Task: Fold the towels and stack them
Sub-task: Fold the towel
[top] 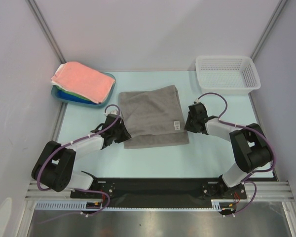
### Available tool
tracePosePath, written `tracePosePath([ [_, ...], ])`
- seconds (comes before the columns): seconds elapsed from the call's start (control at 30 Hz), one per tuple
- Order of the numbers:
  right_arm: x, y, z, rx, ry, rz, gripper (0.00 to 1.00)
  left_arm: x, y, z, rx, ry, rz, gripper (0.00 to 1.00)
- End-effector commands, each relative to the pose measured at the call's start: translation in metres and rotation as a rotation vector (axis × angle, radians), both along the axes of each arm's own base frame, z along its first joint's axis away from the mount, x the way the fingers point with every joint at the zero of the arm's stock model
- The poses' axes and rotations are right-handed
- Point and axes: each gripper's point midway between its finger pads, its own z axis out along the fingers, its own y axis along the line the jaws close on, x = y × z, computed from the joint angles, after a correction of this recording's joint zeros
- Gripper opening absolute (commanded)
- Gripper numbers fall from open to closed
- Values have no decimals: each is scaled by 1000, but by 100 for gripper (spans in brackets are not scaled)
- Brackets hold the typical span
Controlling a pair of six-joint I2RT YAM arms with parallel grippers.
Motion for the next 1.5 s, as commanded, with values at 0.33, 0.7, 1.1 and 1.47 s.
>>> tracePosePath([
  [0.33, 15, -2, 16, 13, -44, 4, 11, 12, 2, 22, 11, -64, 20, 10],
  [0.7, 22, 2, 37, 31, -70, 27, 0, 22, 0, 44, -1, -104, 16, 0],
  [1.1, 98, 10, 149, 77, -308, 58, 0, 105, 4, 148, 13, -377, 92, 0],
  [1.47, 234, 31, 272, 63, -681, 108, 0, 219, 11, 297, 113, -914, 219, 0],
])
